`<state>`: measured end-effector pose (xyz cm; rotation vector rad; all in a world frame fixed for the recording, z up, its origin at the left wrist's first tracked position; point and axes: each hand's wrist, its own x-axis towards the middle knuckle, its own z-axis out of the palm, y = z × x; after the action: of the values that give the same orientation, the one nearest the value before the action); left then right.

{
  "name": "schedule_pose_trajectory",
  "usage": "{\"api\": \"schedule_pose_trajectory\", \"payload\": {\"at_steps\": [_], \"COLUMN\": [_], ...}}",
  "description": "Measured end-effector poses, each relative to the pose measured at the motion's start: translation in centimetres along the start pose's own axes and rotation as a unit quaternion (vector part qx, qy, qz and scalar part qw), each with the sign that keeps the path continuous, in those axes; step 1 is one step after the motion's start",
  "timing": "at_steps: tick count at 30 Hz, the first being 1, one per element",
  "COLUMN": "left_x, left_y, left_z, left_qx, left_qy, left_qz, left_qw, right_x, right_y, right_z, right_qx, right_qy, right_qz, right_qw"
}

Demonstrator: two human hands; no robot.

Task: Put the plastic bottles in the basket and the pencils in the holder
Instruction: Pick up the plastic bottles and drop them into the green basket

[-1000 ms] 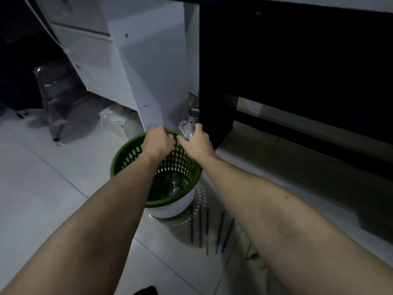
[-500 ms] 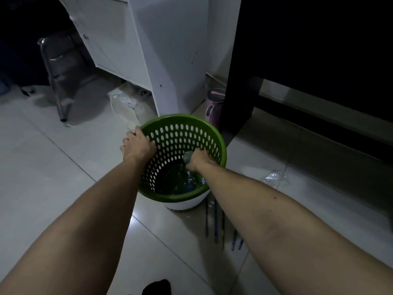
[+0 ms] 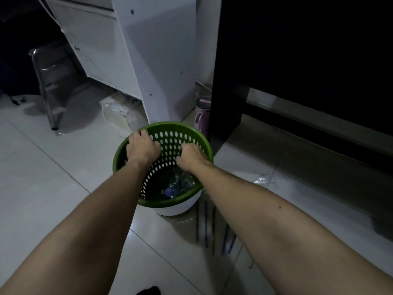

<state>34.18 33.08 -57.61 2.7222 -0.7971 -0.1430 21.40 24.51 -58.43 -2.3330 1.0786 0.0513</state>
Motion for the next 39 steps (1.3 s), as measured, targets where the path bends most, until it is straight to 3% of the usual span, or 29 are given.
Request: {"api": "schedule_pose_trajectory", "payload": {"at_steps": [5, 10, 20, 26, 32, 39], "left_x": [-2.2, -5.5, -10.7, -10.6, -10.4, -11.1], "left_y": [7.9, 15.2, 21.2, 22.1, 22.5, 22.5], "left_z": [0.2, 1.5, 13.1, 22.2, 30.5, 35.4], "left_qx": [-0.075, -0.115, -0.088, -0.035, -0.055, -0.086], "left_qy": [-0.004, -0.014, -0.089, -0.132, -0.200, -0.245], "left_qz": [0.130, 0.238, 0.271, 0.292, 0.283, 0.288], "left_qw": [0.989, 0.964, 0.954, 0.947, 0.936, 0.922], "right_x": [-2.0, -4.3, -7.2, -5.9, -4.0, -3.7], "right_y": [3.1, 10.2, 23.5, 29.2, 33.7, 36.5], "right_z": [-5.1, -8.5, -6.2, -1.9, 1.7, 4.0], "right_qx": [-0.076, -0.102, -0.122, -0.119, -0.126, -0.119], "right_qy": [0.132, 0.194, 0.148, 0.112, 0.088, 0.074], "right_qz": [-0.065, -0.018, 0.130, 0.164, 0.199, 0.215], "right_qw": [0.986, 0.976, 0.973, 0.973, 0.968, 0.966]}}
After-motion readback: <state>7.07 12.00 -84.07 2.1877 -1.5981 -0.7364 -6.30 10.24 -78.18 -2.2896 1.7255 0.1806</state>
